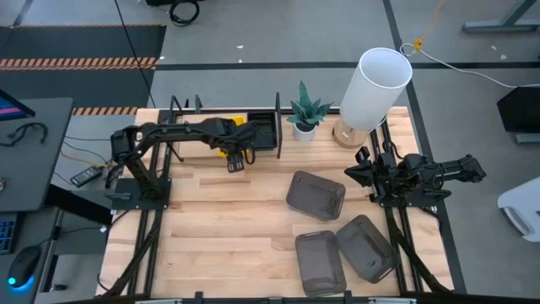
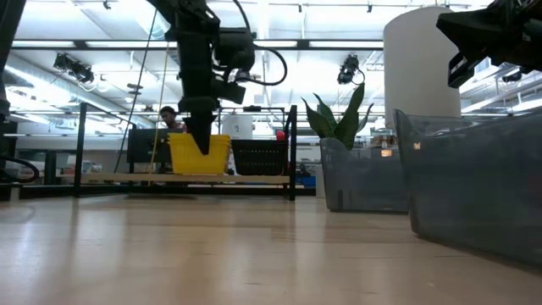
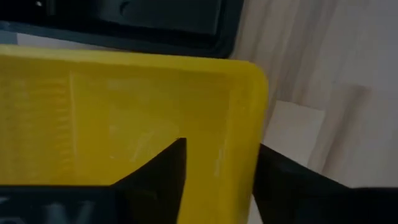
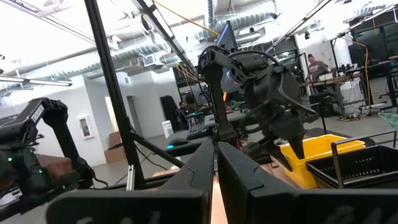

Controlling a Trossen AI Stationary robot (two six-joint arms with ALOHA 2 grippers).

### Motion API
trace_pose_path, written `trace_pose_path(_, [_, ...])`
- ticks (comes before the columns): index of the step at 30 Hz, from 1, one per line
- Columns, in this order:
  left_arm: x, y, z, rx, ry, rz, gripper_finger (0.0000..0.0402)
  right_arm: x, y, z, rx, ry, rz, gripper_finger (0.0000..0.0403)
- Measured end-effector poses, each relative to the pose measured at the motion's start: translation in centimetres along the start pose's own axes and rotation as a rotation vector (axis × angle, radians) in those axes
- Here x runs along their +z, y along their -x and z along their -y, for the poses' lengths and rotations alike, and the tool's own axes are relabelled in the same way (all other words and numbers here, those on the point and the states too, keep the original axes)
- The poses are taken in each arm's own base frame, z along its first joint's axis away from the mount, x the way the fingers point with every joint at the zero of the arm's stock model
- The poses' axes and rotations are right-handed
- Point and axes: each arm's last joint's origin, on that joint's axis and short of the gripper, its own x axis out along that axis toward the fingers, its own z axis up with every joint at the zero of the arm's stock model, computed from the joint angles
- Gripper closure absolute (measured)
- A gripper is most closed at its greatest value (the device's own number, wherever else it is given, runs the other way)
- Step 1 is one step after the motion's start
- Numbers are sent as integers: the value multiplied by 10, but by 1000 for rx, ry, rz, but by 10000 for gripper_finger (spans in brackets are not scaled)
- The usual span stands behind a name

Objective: Stack baskets on shelf by color
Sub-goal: Put the stacked yellow bins on the shelf, then stack the left black bin on top of the top black bin

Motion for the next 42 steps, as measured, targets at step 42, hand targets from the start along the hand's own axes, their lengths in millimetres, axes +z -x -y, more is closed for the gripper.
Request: trace_pose_path(42, [8,1,-1,1,-113,83,214,0,0,0,0,0,0,376])
